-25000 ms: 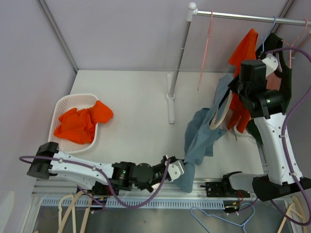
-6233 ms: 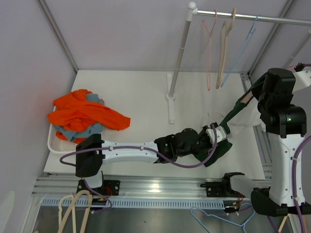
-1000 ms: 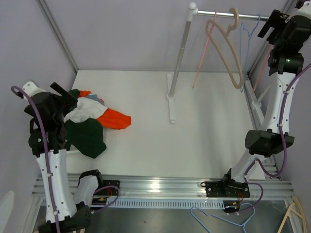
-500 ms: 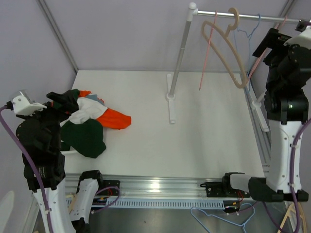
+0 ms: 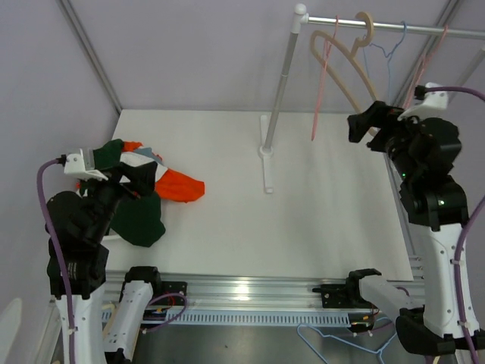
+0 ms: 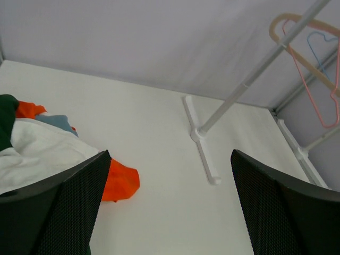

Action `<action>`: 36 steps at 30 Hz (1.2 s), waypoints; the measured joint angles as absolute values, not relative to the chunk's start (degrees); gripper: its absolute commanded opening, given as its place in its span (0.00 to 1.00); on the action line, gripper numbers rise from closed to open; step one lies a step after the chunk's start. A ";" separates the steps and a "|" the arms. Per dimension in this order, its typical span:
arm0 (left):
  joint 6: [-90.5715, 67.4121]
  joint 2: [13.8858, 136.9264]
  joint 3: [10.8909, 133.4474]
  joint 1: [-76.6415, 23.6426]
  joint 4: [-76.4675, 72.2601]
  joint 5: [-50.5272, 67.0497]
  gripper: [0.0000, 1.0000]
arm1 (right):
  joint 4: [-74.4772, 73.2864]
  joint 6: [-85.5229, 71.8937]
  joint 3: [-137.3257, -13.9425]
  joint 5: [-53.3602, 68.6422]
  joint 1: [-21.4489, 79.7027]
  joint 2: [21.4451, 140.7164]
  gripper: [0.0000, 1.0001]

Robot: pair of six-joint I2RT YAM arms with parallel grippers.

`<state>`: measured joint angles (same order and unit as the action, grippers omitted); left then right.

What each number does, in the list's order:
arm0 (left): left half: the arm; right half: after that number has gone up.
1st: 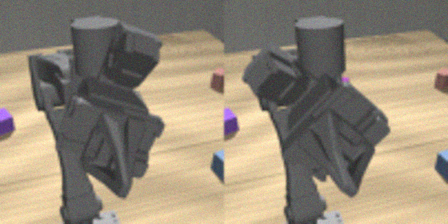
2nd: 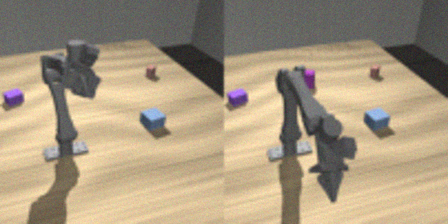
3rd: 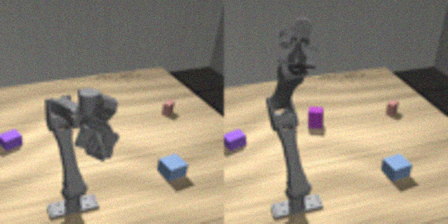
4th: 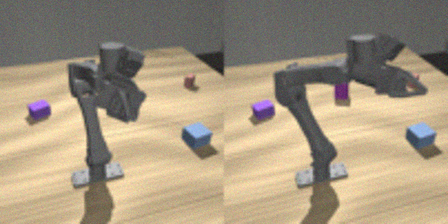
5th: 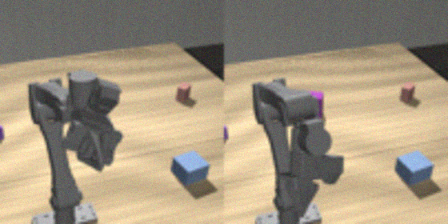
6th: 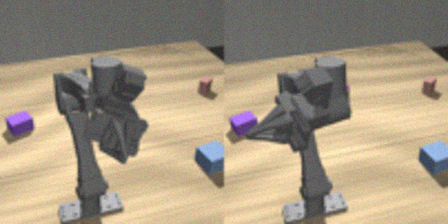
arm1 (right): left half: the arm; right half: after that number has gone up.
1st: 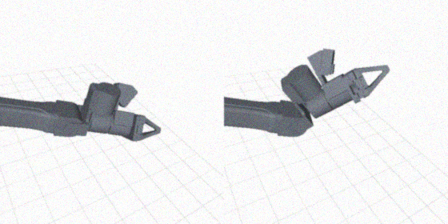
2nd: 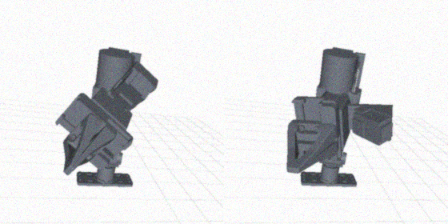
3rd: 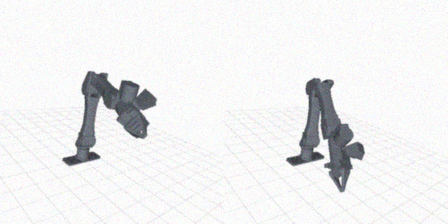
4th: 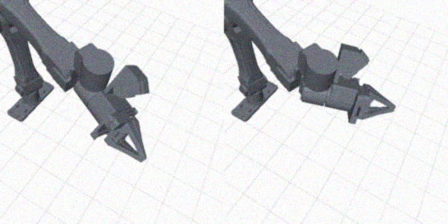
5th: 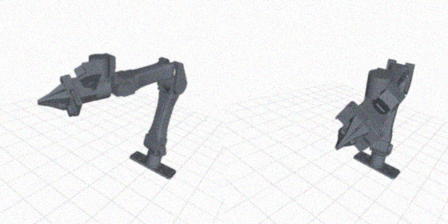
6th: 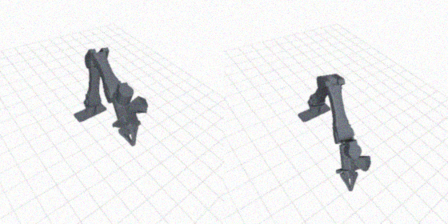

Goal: Remove the t-shirt from the hanger

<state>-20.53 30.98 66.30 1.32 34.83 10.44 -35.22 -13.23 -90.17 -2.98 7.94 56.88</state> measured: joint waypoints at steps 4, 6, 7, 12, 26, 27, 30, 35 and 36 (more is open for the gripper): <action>-19.79 30.98 62.30 0.14 36.16 14.35 1.00 | -39.35 -15.64 -82.41 3.33 9.85 58.06 1.00; -19.38 30.98 59.02 -1.96 37.12 15.81 1.00 | -41.58 -16.49 -79.22 5.52 11.25 58.08 0.99; -19.29 31.03 57.63 -3.09 37.65 16.36 1.00 | -42.39 -16.71 -78.48 6.31 11.92 58.00 1.00; -17.91 31.27 54.30 -9.87 39.64 17.17 1.00 | -43.66 -17.19 -77.52 7.70 16.40 55.27 0.99; -16.12 33.36 54.92 -16.51 39.62 13.15 1.00 | -44.36 -17.15 -74.91 8.82 17.91 49.47 0.99; -15.94 33.39 55.09 -16.51 39.59 12.88 0.99 | -44.40 -17.15 -74.46 8.91 17.91 49.58 0.99; -15.44 33.39 55.53 -16.56 39.62 12.53 0.99 | -44.62 -17.15 -73.60 8.93 17.91 49.47 1.00; -14.96 33.39 55.70 -16.56 39.57 12.38 0.99 | -44.71 -17.15 -73.43 8.93 17.91 48.95 0.99; -14.94 33.39 55.70 -16.56 39.55 12.38 1.00 | -44.71 -17.15 -73.41 8.91 17.91 48.80 0.99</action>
<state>-14.94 33.39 55.70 -16.56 39.55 12.38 -44.71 -17.15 -73.41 8.91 17.91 48.80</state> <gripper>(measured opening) 0.994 0.993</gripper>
